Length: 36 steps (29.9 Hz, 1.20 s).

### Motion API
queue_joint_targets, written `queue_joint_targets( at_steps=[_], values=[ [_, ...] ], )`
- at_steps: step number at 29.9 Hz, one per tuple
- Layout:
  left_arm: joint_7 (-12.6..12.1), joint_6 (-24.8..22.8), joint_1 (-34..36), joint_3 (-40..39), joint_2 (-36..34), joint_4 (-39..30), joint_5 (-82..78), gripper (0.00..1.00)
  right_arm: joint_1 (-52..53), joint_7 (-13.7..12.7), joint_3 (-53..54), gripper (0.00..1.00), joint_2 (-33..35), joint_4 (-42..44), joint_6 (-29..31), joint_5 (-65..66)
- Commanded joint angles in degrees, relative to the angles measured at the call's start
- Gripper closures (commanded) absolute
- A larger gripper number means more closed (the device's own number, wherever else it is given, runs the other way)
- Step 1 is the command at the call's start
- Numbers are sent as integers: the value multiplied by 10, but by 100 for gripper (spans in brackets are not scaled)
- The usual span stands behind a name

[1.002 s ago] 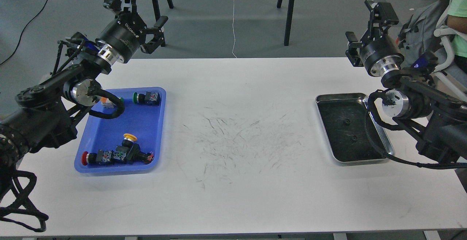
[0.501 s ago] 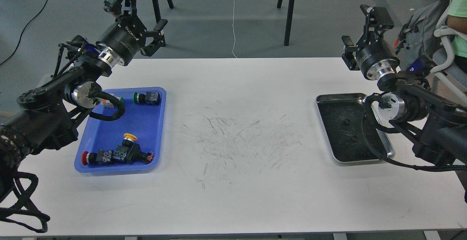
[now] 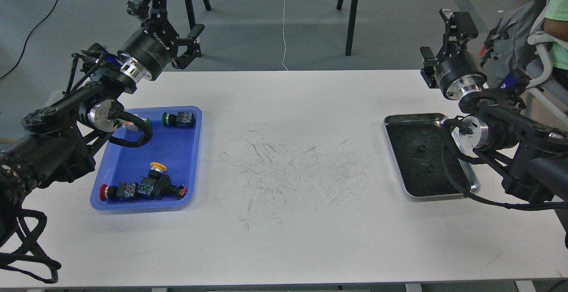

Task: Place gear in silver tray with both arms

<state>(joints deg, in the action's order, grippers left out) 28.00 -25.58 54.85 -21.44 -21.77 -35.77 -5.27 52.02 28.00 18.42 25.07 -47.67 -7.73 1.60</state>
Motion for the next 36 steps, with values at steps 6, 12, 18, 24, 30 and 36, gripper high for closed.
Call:
queue_joint_targets(
  at_steps=[6, 12, 18, 24, 30, 36],
  values=[
    [0, 0, 1, 0, -1, 0, 0, 0, 0, 0, -3, 1, -3, 2, -4, 2],
    [0, -1, 2, 1, -1, 0, 0, 0, -3, 0, 2, 1, -6, 1, -4, 2],
    [0, -2, 2, 1, -1, 0, 0, 0, -3, 0, 4, 1, -8, 2, -1, 0],
    [0, -6, 0, 1, 0, 0, 0, 0, -3, 0, 12, 1, -8, 5, -1, -2],
    [0, -8, -11, 0, 2, 1, 9, 0, -4, 0, 17, 1, -8, 3, 0, -2],
    [0, -7, -19, 1, 3, 24, 8, 0, -3, 0, 17, 1, -13, 4, -1, -2]
  ],
)
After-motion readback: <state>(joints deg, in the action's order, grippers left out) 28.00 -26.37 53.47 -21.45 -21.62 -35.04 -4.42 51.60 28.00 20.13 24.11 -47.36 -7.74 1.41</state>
